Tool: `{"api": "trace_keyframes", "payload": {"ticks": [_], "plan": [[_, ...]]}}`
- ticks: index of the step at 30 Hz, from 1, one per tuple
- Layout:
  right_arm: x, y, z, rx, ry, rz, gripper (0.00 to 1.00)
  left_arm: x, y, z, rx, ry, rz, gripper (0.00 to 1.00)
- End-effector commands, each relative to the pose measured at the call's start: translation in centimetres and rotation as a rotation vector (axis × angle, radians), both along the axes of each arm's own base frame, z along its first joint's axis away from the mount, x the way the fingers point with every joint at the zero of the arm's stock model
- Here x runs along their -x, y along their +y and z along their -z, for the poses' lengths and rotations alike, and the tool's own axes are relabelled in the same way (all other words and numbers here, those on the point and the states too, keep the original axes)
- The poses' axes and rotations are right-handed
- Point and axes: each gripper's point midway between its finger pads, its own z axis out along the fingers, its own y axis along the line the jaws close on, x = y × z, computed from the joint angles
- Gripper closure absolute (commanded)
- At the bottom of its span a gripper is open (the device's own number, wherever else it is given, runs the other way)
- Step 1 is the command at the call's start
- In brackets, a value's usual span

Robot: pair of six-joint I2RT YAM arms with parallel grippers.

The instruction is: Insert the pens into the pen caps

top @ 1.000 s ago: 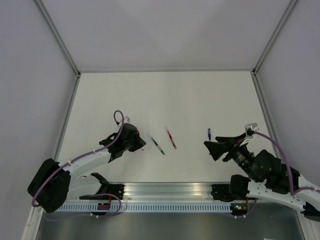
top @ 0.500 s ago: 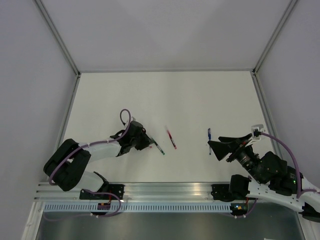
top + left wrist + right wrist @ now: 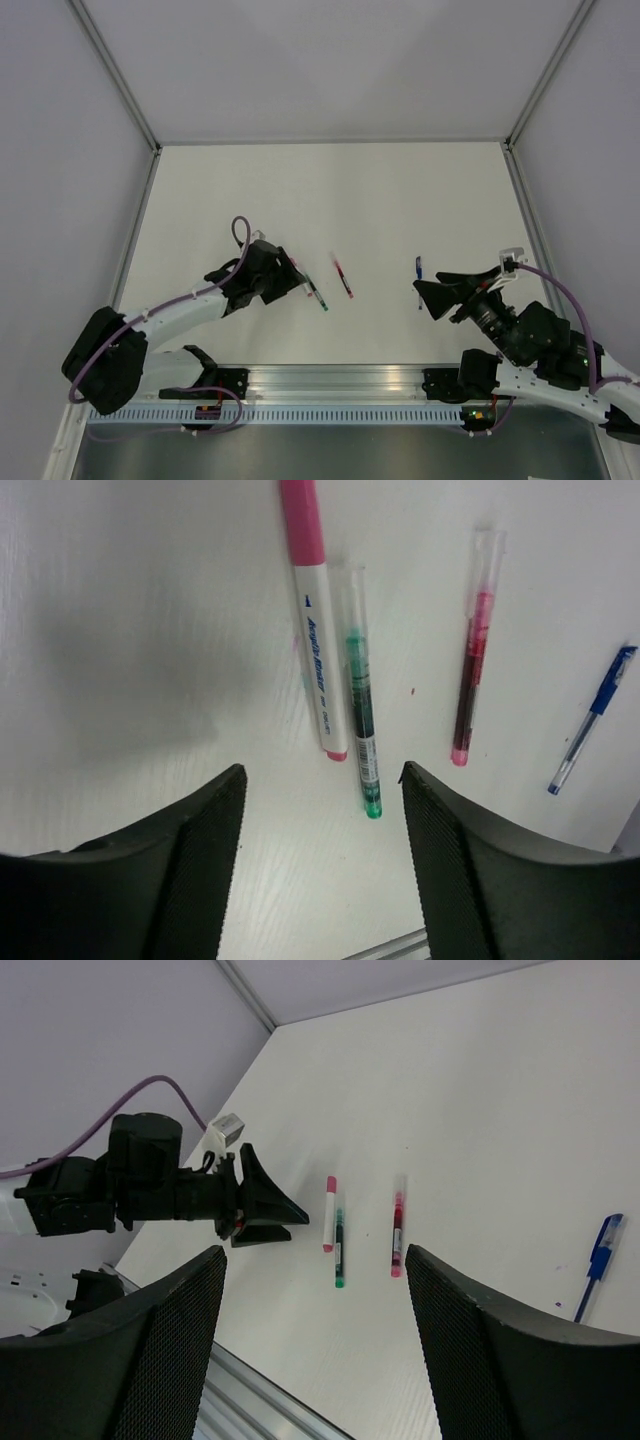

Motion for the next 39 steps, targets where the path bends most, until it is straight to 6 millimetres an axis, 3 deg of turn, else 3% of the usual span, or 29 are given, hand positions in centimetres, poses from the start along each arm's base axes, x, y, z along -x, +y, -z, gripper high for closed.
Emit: {"api": "trace_keyframes", "payload": {"ticks": [1, 2, 5, 8, 10, 11, 13, 16, 18, 23, 25, 29, 32, 34, 39], "plan": [[-0.2, 1.2, 0.1, 0.035, -0.006, -0.018, 0.2, -0.9, 0.8, -4.8, -0.07, -0.128, 0.068, 0.28], [-0.3, 2.2, 0.5, 0.07, 0.008, -0.033, 0.2, -1.0, 0.7, -6.6, -0.065, -0.182, 0.103, 0.25], [-1.1, 4.8, 1.2, 0.136, 0.036, -0.039, 0.2, -1.1, 0.1, -10.8, -0.09, -0.333, 0.261, 0.01], [-2.2, 6.9, 2.4, 0.223, 0.053, -0.021, 0.15, -1.3, 0.0, -12.6, -0.098, -0.449, 0.328, 0.0], [-3.0, 7.6, 3.2, 0.271, 0.066, 0.016, 0.05, -1.4, -0.7, -14.4, -0.047, -0.544, 0.354, 0.0], [-3.3, 7.5, 3.3, 0.289, 0.07, 0.039, 0.02, -0.8, -1.1, -13.8, -0.022, -0.559, 0.385, 0.0], [-4.0, 7.0, 3.5, 0.304, 0.073, 0.096, 0.02, 0.0, -2.4, -16.7, 0.079, -0.703, 0.435, 0.0], [-4.7, 6.2, 4.0, 0.309, 0.077, 0.147, 0.02, 0.8, -2.6, -17.9, 0.098, -0.799, 0.491, 0.0], [-5.6, 5.5, 4.3, 0.307, 0.082, 0.183, 0.02, 1.2, -2.3, -18.0, 0.079, -0.835, 0.518, 0.0], [-6.9, 7.8, 6.8, 0.359, 0.16, 0.058, 0.02, 3.2, -2.6, -20.3, 0.149, -0.944, 0.589, 0.0], [-7.5, 8.2, 8.1, 0.39, 0.192, 0.06, 0.02, 3.4, -2.1, -20.1, 0.122, -0.942, 0.594, 0.0], [-8.0, 7.8, 7.7, 0.293, 0.206, 0.05, 0.02, 3.2, -0.7, -18.4, 0.042, -0.943, 0.565, 0.0], [-8.6, 7.1, 8.1, 0.23, 0.246, 0.023, 0.02, 3.9, -1.4, -18.8, 0.082, -0.963, 0.614, 0.0], [-9.0, 7.0, 9.6, 0.223, 0.292, -0.004, 0.02, 3.9, -1.5, -18.8, 0.084, -0.96, 0.615, 0.0], [-9.3, 7.3, 9.6, 0.209, 0.311, -0.056, 0.02, 4.1, -1.3, -18.7, 0.092, -0.965, 0.61, 0.0]]}}
